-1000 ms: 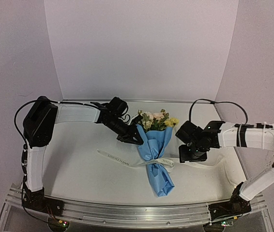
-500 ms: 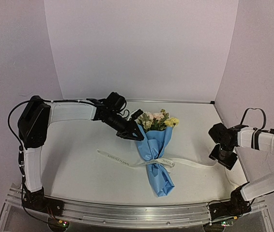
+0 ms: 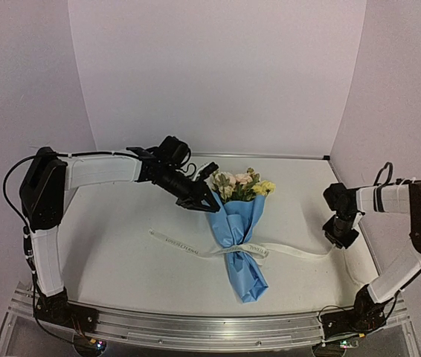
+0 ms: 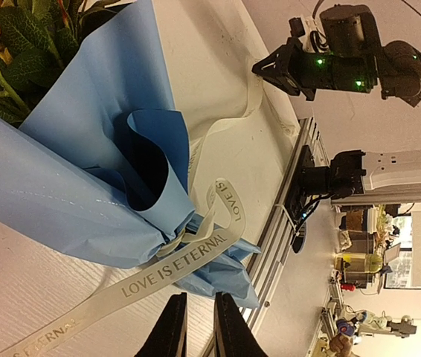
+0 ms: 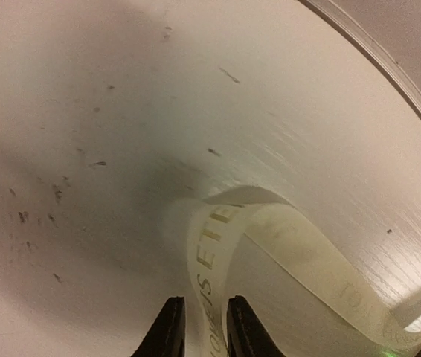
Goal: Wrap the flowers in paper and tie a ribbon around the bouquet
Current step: Cross the half-tied ribbon over the folded bouquet.
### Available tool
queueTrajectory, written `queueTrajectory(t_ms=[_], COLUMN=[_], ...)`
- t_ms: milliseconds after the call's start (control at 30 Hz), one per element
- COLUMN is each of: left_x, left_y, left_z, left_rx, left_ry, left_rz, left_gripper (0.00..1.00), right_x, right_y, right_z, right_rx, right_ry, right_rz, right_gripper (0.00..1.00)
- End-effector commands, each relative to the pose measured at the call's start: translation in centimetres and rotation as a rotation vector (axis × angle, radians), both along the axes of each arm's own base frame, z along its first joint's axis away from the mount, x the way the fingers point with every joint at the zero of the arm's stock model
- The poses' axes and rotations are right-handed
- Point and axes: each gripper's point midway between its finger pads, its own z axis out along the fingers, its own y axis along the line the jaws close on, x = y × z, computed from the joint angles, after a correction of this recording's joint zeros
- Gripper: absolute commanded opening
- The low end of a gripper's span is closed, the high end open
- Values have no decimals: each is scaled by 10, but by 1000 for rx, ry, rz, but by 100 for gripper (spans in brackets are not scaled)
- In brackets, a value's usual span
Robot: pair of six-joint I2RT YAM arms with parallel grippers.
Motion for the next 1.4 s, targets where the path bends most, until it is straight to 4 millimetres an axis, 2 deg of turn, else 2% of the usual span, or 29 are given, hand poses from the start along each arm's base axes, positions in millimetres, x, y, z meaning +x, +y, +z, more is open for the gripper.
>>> queueTrajectory(t_ms=[0,100,133,167,233,267,333,400,433,500,567,667,867,967,1033,1100,1133,1233,1367], left_x=[5,11,13,16,21,25,31,34,35,34,34,36,44,46,51,47,45,58,52], left_y=[9,13,14,15,19,21,26,31,32,34,37,40,37,26,17,7,3,0,-3], left_z=[29,32,33,35,38,40,44,46,48,48,49,52,62,68,66,72,77,83,94], left_rx=[-40,-52,-57,-67,-90,-105,-125,-140,-153,-162,-157,-148,-133,-104,-107,-151,-166,-166,-288], left_ry=[-40,-32,-28,-22,-7,0,15,26,34,44,31,-13,-111,-218,-220,-224,-278,-493,-686], left_rz=[20,32,35,40,54,59,70,80,81,87,100,118,107,59,30,-41,-81,-89,-225], left_gripper=[16,18,19,19,20,21,23,28,30,35,42,49,55,56,57,57,59,65,66], right_x=[42,71,82,92,103,101,83,59,50,37,29,24,17,10,6,3,0,-7,-13], right_y=[20,49,68,94,160,200,273,315,324,327,317,306,316,319,321,323,324,324,323], right_z=[28,65,80,98,132,149,174,177,171,155,140,130,141,148,155,167,171,183,187], right_rx=[52,55,72,98,157,182,194,228,243,262,242,202,255,278,300,321,332,353,370], right_ry=[-106,-200,-237,-277,-347,-373,-389,-374,-355,-305,-263,-239,-255,-264,-284,-320,-334,-365,-374], right_rz=[102,249,321,410,627,768,1044,1217,1268,1313,1322,1331,1394,1434,1456,1477,1491,1526,1552], right_gripper=[0,0,0,0,0,0,0,0,0,0,0,0,0,0,0,0,0,0,0])
